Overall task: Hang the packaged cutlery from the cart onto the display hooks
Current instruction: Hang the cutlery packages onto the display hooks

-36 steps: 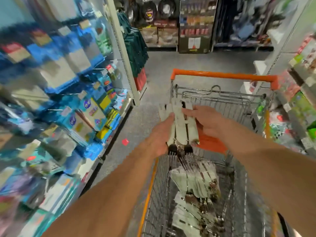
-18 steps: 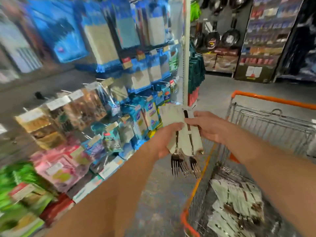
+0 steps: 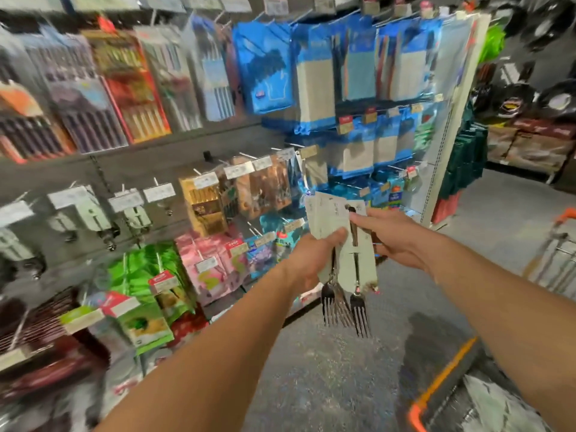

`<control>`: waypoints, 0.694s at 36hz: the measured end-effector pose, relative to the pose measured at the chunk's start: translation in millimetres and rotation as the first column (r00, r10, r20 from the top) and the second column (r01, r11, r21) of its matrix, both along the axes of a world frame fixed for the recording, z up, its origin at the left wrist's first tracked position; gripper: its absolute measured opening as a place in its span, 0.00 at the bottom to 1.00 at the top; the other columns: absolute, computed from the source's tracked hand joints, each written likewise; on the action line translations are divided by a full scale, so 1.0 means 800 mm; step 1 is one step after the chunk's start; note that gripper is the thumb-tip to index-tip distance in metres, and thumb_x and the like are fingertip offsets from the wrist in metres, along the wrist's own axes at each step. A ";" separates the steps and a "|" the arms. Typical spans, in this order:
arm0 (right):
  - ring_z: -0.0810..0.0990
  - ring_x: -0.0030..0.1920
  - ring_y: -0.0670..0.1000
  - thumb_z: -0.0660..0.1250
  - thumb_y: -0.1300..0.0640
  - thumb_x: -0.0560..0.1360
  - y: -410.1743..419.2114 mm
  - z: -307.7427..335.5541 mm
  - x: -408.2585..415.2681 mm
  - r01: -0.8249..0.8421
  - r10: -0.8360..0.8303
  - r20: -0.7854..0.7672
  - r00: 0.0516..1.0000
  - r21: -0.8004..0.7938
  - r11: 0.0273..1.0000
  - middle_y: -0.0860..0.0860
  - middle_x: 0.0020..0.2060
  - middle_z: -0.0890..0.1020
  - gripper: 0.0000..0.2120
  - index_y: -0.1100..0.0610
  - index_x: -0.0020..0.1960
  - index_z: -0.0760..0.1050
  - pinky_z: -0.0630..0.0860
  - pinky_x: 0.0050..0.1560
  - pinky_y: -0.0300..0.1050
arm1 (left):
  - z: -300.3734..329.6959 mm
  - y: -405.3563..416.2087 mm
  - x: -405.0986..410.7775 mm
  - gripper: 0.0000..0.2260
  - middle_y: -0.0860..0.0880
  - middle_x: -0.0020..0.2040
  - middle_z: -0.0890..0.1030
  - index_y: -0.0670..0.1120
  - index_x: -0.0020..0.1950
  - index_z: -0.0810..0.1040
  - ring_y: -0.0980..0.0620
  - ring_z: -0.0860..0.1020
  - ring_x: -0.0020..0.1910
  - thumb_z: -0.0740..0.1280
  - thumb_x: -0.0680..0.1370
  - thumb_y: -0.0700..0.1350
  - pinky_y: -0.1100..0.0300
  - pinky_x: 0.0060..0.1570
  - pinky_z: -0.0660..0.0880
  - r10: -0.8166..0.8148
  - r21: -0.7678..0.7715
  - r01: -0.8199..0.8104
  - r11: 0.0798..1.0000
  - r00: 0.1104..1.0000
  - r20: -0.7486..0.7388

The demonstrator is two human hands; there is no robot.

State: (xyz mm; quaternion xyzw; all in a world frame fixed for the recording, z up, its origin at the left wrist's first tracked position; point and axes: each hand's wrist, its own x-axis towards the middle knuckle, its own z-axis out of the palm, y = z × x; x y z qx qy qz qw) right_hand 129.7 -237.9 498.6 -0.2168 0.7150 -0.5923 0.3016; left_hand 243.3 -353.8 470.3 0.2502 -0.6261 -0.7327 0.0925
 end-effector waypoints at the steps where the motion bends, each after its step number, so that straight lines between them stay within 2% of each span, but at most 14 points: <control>1: 0.85 0.49 0.51 0.70 0.52 0.77 -0.008 0.001 0.003 0.002 -0.002 0.005 1.000 -0.012 1.000 0.50 0.46 0.87 0.11 0.55 0.57 0.80 0.78 0.60 0.54 | 0.003 -0.004 0.006 0.14 0.45 0.49 0.86 0.41 0.62 0.79 0.47 0.85 0.44 0.68 0.81 0.48 0.53 0.44 0.81 0.006 -0.001 -0.006 1.000 1.000 0.002; 3: 0.85 0.43 0.48 0.68 0.53 0.79 -0.029 0.007 0.014 -0.043 0.044 0.013 0.999 -0.031 0.999 0.50 0.42 0.87 0.08 0.55 0.55 0.80 0.81 0.48 0.47 | 0.008 -0.020 0.021 0.14 0.45 0.47 0.86 0.41 0.62 0.78 0.49 0.85 0.41 0.67 0.81 0.47 0.56 0.39 0.81 0.049 -0.007 -0.049 0.999 0.999 -0.010; 5: 0.85 0.39 0.47 0.67 0.54 0.79 -0.050 0.014 0.024 -0.098 0.098 0.019 0.995 -0.039 0.994 0.50 0.41 0.87 0.07 0.55 0.53 0.80 0.80 0.38 0.42 | 0.014 -0.032 0.036 0.15 0.43 0.51 0.86 0.41 0.64 0.78 0.45 0.85 0.47 0.68 0.81 0.47 0.55 0.41 0.82 0.093 -0.004 -0.093 0.996 0.995 -0.022; 7: 0.85 0.41 0.48 0.67 0.54 0.79 -0.071 0.021 0.034 -0.143 0.144 0.021 0.989 -0.050 0.988 0.51 0.43 0.87 0.07 0.55 0.54 0.81 0.80 0.42 0.44 | 0.016 -0.049 0.051 0.17 0.41 0.55 0.85 0.41 0.65 0.78 0.41 0.84 0.53 0.68 0.80 0.48 0.53 0.45 0.81 0.134 -0.012 -0.135 0.991 0.990 -0.032; 9: 0.85 0.44 0.50 0.67 0.55 0.79 -0.093 0.027 0.046 -0.188 0.189 0.026 0.982 -0.054 0.981 0.52 0.45 0.87 0.07 0.55 0.54 0.81 0.80 0.47 0.47 | 0.020 -0.065 0.069 0.17 0.40 0.57 0.84 0.40 0.65 0.77 0.40 0.83 0.55 0.68 0.80 0.48 0.49 0.50 0.82 0.180 -0.022 -0.181 0.983 0.983 -0.040; 11: 0.85 0.44 0.50 0.68 0.56 0.79 -0.114 0.032 0.060 -0.226 0.229 0.040 0.973 -0.056 0.972 0.53 0.45 0.87 0.06 0.56 0.53 0.81 0.80 0.48 0.47 | 0.023 -0.080 0.088 0.22 0.40 0.57 0.84 0.40 0.63 0.78 0.38 0.82 0.56 0.72 0.75 0.53 0.41 0.55 0.80 0.221 -0.038 -0.223 0.974 0.974 -0.045; 13: 0.85 0.44 0.49 0.69 0.56 0.78 -0.135 0.035 0.075 -0.256 0.259 0.052 0.965 -0.060 0.965 0.53 0.45 0.87 0.04 0.56 0.51 0.81 0.80 0.46 0.45 | 0.022 -0.099 0.107 0.29 0.41 0.54 0.85 0.42 0.60 0.80 0.37 0.83 0.55 0.75 0.67 0.59 0.36 0.57 0.77 0.251 -0.087 -0.253 0.963 0.967 -0.039; 16: 0.85 0.44 0.48 0.67 0.58 0.79 -0.164 0.037 0.098 -0.306 0.309 0.047 0.950 -0.057 0.950 0.53 0.46 0.87 0.05 0.56 0.53 0.81 0.80 0.40 0.41 | 0.019 -0.123 0.136 0.22 0.44 0.52 0.86 0.43 0.60 0.81 0.41 0.84 0.52 0.73 0.73 0.56 0.39 0.58 0.78 0.287 -0.125 -0.292 0.948 0.956 -0.055; 18: 0.85 0.49 0.50 0.67 0.58 0.79 -0.182 0.038 0.115 -0.332 0.334 0.036 0.942 -0.052 0.942 0.52 0.49 0.86 0.07 0.55 0.56 0.81 0.80 0.43 0.42 | 0.022 -0.134 0.157 0.16 0.45 0.53 0.86 0.44 0.63 0.79 0.43 0.84 0.52 0.70 0.78 0.50 0.44 0.55 0.80 0.307 -0.098 -0.314 0.944 0.948 -0.079; 21: 0.84 0.52 0.52 0.67 0.60 0.79 -0.207 0.040 0.139 -0.381 0.383 0.032 0.923 -0.057 0.923 0.53 0.51 0.86 0.08 0.55 0.58 0.80 0.80 0.51 0.46 | 0.022 -0.153 0.186 0.12 0.45 0.54 0.86 0.44 0.62 0.80 0.46 0.85 0.50 0.68 0.80 0.47 0.50 0.50 0.81 0.332 -0.098 -0.339 0.935 0.940 -0.083; 25: 0.82 0.58 0.53 0.67 0.60 0.79 -0.241 0.035 0.167 -0.427 0.430 0.055 0.901 -0.059 0.902 0.53 0.52 0.86 0.08 0.56 0.57 0.80 0.73 0.65 0.54 | 0.016 -0.176 0.221 0.15 0.45 0.57 0.84 0.44 0.64 0.79 0.47 0.83 0.55 0.69 0.79 0.47 0.45 0.62 0.77 0.390 -0.088 -0.399 0.913 0.915 -0.098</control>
